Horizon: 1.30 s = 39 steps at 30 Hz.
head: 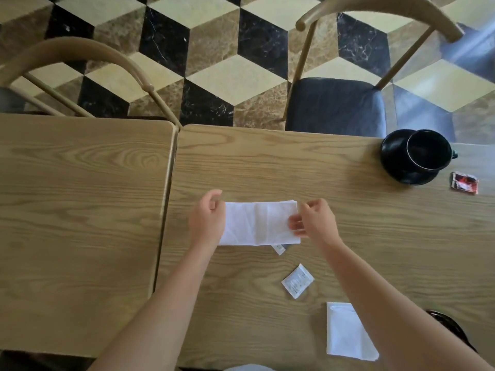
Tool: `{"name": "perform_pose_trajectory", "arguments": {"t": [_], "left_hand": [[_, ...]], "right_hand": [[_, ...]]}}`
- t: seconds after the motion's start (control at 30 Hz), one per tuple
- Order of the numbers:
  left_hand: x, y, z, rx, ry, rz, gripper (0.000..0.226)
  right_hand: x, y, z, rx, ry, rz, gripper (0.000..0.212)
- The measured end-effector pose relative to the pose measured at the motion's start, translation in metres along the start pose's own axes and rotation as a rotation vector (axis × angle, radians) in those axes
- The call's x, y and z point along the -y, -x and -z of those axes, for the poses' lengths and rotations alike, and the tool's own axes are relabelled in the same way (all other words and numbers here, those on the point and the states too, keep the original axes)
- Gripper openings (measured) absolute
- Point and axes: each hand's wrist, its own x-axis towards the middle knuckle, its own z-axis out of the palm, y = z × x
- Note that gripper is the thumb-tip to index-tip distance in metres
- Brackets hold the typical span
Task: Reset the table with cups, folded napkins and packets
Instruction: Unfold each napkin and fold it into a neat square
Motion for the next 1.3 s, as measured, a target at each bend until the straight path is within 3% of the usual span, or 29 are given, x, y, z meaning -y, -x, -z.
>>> {"name": "perform_pose_trajectory", "arguments": {"t": [0.07,0.13,0.23,0.33,0.5,0.7,0.87,0.93,1.03,1.1,1.2,1.3], "left_hand": [[0.007,0.024,-0.006,0.014,-0.089,-0.274,0.022],[0.017,0.046,-0.015,0.140,-0.095,-0.360,0.017],[0.036,0.061,-0.025,0.293,-0.101,-0.282,0.016],[0.043,0.058,-0.031,0.347,-0.103,-0.161,0.016],[0.038,0.043,-0.028,0.281,-0.196,-0.090,0.019],[0.050,0.017,0.007,0.121,-0.178,0.047,0.021],[0.044,0.018,0.014,0.142,-0.165,0.089,0.022],[0.040,0.029,0.011,0.071,-0.162,0.043,0.022],[0.036,0.065,-0.003,-0.014,-0.085,0.014,0.021],[0.038,0.085,-0.019,0.063,0.060,0.156,0.016],[0.038,0.095,-0.042,0.171,0.388,0.528,0.011],[0.029,0.098,-0.053,0.202,0.676,0.813,0.008]], "right_hand": [[-0.017,0.023,-0.013,0.028,0.063,0.144,0.011],[-0.033,0.041,-0.034,0.160,0.128,0.206,0.010],[-0.048,0.049,-0.065,0.293,0.286,0.269,0.015],[-0.051,0.044,-0.080,0.303,0.331,0.297,0.011],[-0.043,0.032,-0.071,0.290,0.319,0.162,0.021],[-0.056,0.022,-0.017,0.147,0.236,0.080,0.025],[-0.055,0.026,-0.016,0.164,0.292,0.089,0.023],[-0.047,0.028,-0.015,0.118,0.536,0.171,0.012],[-0.027,0.021,-0.017,-0.113,0.854,0.540,0.024],[-0.004,0.010,-0.023,-0.107,0.953,0.685,0.042],[0.029,-0.008,-0.035,0.092,1.191,0.573,0.058],[0.048,-0.015,-0.046,0.188,1.356,0.486,0.053]]}}
